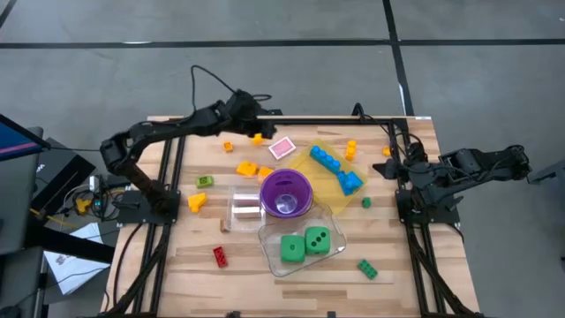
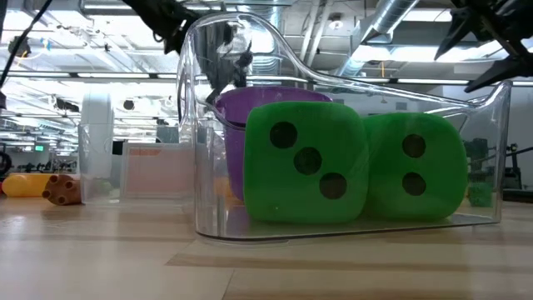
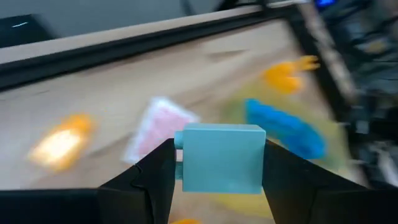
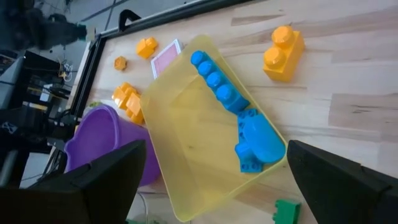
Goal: Pick & Place Toys
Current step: Put the small light blue game piece into the yellow bin
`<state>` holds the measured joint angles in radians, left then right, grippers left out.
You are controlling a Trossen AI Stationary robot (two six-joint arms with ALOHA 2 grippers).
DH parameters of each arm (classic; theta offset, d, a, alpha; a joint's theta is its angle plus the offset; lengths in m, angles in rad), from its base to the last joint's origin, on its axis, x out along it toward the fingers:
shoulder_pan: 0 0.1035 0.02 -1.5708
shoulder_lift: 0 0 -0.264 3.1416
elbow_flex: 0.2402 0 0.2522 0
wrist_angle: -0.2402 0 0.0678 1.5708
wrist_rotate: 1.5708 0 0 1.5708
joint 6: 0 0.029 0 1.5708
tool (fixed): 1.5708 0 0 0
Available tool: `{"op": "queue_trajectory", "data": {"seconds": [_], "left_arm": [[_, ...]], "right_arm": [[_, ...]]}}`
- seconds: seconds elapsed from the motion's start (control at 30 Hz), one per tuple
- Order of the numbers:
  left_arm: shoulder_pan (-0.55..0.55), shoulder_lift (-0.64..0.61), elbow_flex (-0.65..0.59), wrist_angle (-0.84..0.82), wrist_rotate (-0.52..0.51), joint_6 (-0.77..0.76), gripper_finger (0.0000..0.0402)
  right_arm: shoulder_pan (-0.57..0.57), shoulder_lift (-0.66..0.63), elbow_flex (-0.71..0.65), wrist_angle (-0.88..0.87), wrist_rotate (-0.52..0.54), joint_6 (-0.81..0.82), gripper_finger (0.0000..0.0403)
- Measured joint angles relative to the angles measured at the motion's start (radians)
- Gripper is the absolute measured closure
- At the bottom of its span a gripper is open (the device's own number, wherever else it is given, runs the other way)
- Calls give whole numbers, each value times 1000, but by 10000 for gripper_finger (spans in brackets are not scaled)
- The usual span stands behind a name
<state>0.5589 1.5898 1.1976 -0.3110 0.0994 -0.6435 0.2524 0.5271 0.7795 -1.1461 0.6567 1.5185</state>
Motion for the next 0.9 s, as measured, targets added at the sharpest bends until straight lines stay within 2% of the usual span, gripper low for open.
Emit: {"op": "queue_trajectory", "data": {"seconds": [0.23, 0.47, 0.6, 0.9], "left_arm": [[-149, -1, 85, 72, 2, -6, 213], [-253, 19, 201, 102, -54, 11, 213], [-321, 101, 295, 100, -95, 10, 213], [-448, 406, 626, 71, -151, 57, 213]], "right_arm": [[0, 0, 0, 8, 17, 0, 23], [0, 0, 0, 9, 18, -8, 23], [1, 0, 0, 31, 12, -58, 23], [24, -36, 5, 163, -84, -208, 23]]}}
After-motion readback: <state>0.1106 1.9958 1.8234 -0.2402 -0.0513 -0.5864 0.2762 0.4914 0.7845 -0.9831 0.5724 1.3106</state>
